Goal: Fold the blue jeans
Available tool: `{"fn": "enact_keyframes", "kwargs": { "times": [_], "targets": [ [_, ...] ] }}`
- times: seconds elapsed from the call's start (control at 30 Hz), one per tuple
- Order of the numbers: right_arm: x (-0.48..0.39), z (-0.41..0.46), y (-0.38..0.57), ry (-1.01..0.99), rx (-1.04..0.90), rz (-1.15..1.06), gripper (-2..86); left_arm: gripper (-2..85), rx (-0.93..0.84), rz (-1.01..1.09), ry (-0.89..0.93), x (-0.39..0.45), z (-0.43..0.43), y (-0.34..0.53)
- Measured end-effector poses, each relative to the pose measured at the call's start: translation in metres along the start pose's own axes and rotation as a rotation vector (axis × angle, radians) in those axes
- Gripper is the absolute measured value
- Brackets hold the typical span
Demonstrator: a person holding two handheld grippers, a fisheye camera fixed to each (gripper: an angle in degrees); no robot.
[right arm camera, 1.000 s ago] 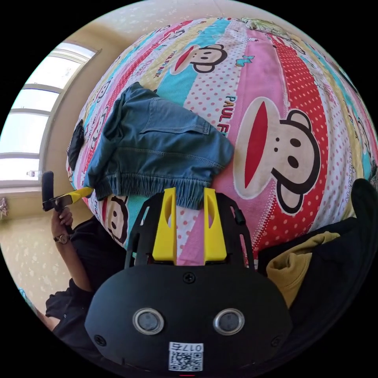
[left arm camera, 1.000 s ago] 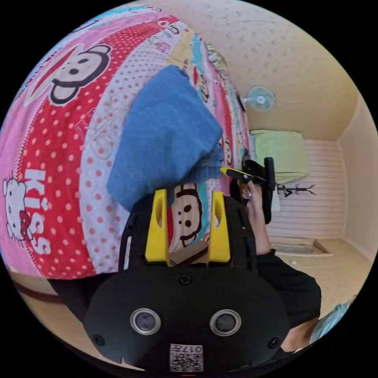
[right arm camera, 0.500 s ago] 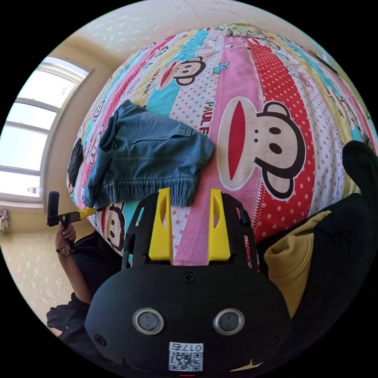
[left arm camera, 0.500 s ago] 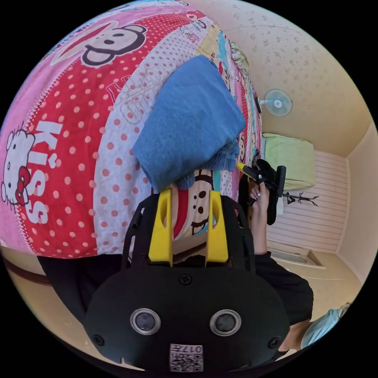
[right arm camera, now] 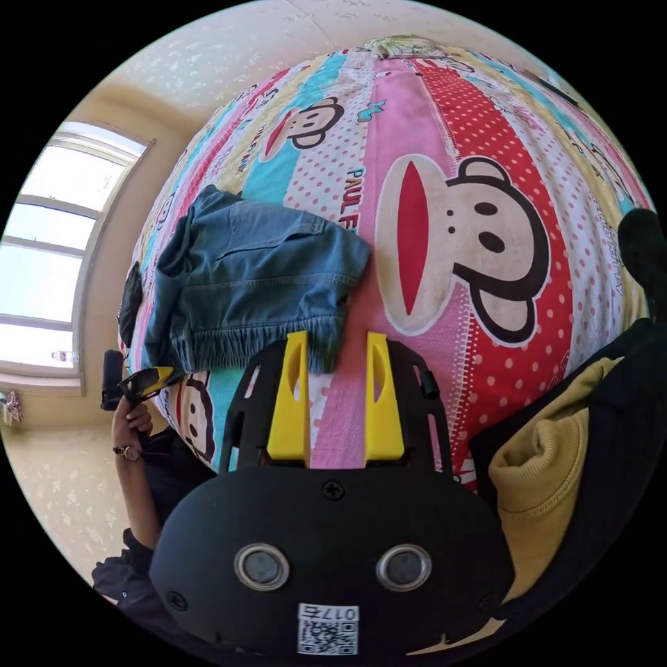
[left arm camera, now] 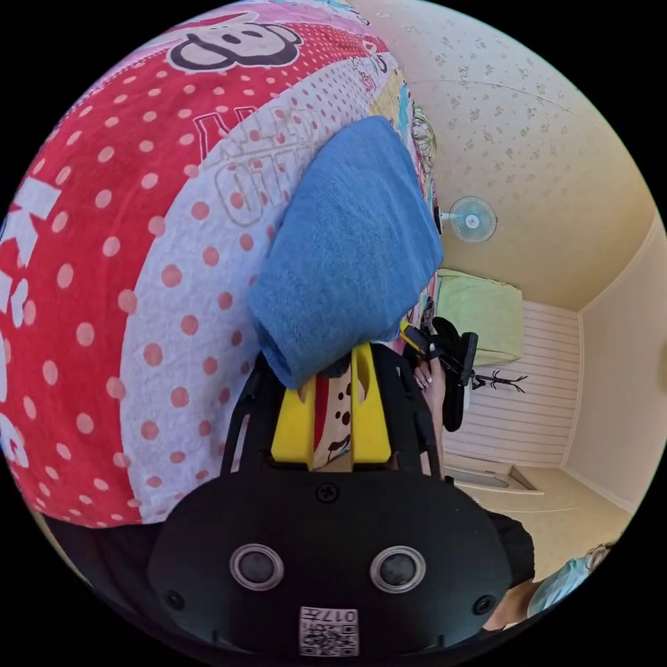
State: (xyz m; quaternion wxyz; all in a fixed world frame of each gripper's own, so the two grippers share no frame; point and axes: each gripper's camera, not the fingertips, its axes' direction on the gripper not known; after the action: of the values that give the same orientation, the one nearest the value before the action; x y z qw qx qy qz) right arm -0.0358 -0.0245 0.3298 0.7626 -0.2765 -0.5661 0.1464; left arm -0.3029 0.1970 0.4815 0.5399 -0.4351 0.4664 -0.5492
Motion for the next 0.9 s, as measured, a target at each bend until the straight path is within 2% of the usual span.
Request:
{"fn": "enact_keyframes", "kwargs": {
  "times": [0.03,0.1,0.17,0.23,0.3,0.33,0.43,0.53,0.6,0.67,0.83,0.9],
  "targets": [
    [0.003,-0.004,0.006,-0.084,-0.032,-0.019,7.4,6.5,-0.004,-0.001,0.055,-0.002,0.001,0.004],
    [0.007,-0.014,0.017,-0.148,-0.073,-0.034,5.5,5.2,0.028,0.066,0.436,-0.006,0.004,0.024],
    [0.008,-0.041,0.036,-0.259,-0.005,-0.075,4.3,4.6,0.056,0.158,0.686,0.006,0.000,0.044],
    [0.010,-0.090,0.062,-0.647,0.099,-0.196,3.5,4.6,0.051,0.247,0.603,0.033,-0.014,0.065],
    [0.009,-0.131,0.082,-0.863,0.189,-0.293,3.1,4.9,0.093,0.388,0.336,0.083,-0.047,0.101],
    [0.006,-0.158,0.094,-0.926,0.231,-0.353,2.9,5.1,0.117,0.420,0.289,0.096,-0.056,0.112],
    [-0.021,-0.226,0.124,-0.944,0.290,-0.578,2.5,5.8,0.260,0.538,0.258,0.152,-0.097,0.168],
    [-0.051,-0.291,0.157,-0.979,0.362,-0.799,2.3,5.7,0.344,0.718,0.357,0.208,-0.134,0.220],
    [-0.062,-0.331,0.173,-1.041,0.423,-0.885,2.2,5.5,0.416,0.865,0.492,0.251,-0.161,0.266],
    [-0.072,-0.370,0.191,-1.077,0.497,-0.965,2.1,5.5,0.476,0.921,0.528,0.280,-0.179,0.297],
    [-0.110,-0.481,0.247,-1.049,0.747,-1.179,2.0,5.4,0.576,1.108,0.441,0.374,-0.201,0.373],
    [-0.122,-0.508,0.255,-1.073,0.786,-1.181,2.0,5.4,0.650,1.203,0.428,0.411,-0.206,0.400]
  ]
}}
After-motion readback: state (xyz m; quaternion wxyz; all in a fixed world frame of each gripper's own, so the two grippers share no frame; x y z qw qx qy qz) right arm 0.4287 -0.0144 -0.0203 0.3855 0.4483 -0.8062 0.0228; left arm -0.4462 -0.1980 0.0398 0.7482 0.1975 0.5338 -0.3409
